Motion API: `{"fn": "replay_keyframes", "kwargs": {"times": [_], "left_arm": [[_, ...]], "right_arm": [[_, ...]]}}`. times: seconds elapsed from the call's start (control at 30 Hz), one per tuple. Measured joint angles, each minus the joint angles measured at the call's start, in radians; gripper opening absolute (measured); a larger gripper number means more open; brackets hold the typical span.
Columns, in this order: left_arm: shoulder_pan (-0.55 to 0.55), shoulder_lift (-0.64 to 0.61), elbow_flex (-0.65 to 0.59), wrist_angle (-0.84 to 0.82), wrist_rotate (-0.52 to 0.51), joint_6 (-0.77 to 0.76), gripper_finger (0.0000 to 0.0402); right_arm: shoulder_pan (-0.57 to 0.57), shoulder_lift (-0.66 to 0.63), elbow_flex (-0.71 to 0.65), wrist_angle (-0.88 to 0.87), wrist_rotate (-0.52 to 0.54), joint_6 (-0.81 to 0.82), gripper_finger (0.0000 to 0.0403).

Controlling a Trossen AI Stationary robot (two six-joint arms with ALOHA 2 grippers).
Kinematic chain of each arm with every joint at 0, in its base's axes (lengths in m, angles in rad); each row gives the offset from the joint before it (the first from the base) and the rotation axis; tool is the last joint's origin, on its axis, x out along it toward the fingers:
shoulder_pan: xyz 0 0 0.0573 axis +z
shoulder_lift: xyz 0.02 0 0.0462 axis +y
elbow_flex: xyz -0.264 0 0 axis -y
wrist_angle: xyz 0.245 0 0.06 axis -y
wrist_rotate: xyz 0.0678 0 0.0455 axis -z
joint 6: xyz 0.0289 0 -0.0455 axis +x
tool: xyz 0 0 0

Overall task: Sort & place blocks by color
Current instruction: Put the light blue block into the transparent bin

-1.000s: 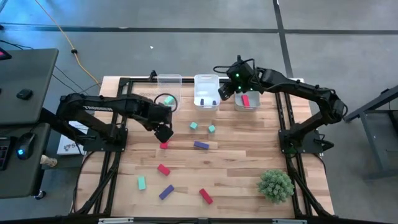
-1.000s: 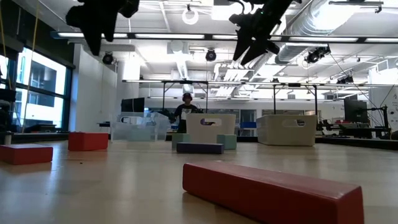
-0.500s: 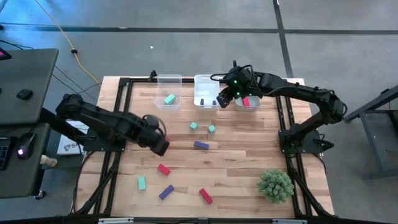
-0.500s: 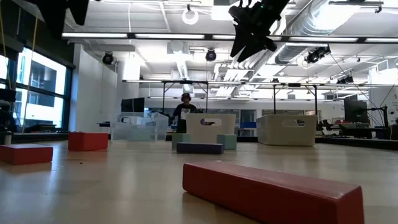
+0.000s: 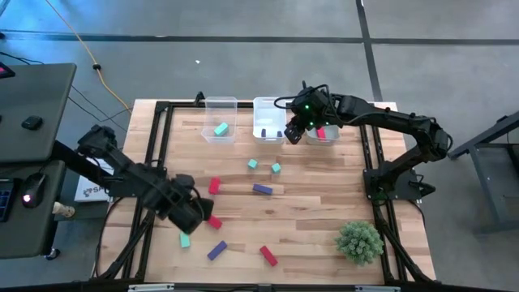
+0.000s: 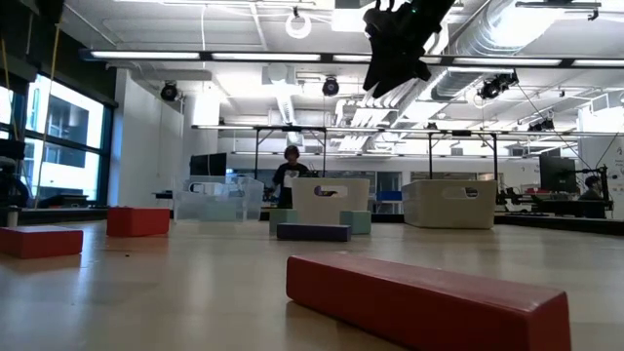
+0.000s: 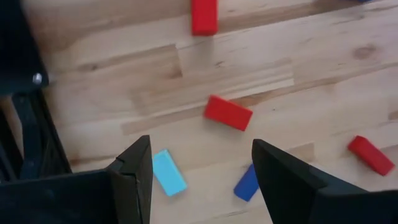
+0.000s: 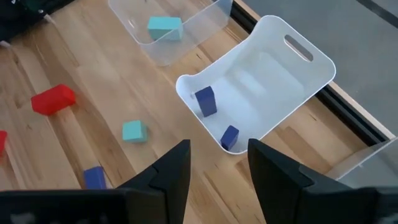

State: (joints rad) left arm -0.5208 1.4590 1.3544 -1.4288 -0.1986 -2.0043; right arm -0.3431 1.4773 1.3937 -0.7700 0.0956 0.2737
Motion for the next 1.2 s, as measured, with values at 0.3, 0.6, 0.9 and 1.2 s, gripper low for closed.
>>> {"fn": "replay_keyframes", "kwargs": {"times": [0.3,0.6,0.9,1.2], "left_arm": [[-0.123,0.101,0.0,0.001,0.008,-0.246,0.0192],[-0.181,0.225,0.0,0.056,0.066,-0.274,0.0189],[-0.208,0.334,0.001,0.148,0.126,-0.302,0.0188],[-0.21,0.411,0.001,0.148,0.199,-0.322,0.0188]], "right_arm": [[0.0,0.0,0.0,0.011,0.001,-0.013,0.0149],[0.0,0.0,0.0,0.011,-0.001,-0.013,0.0149],[0.003,0.0,0.0,0.011,-0.027,-0.013,0.0149],[0.003,0.0,0.0,0.005,-0.05,-0.005,0.0149]]}}
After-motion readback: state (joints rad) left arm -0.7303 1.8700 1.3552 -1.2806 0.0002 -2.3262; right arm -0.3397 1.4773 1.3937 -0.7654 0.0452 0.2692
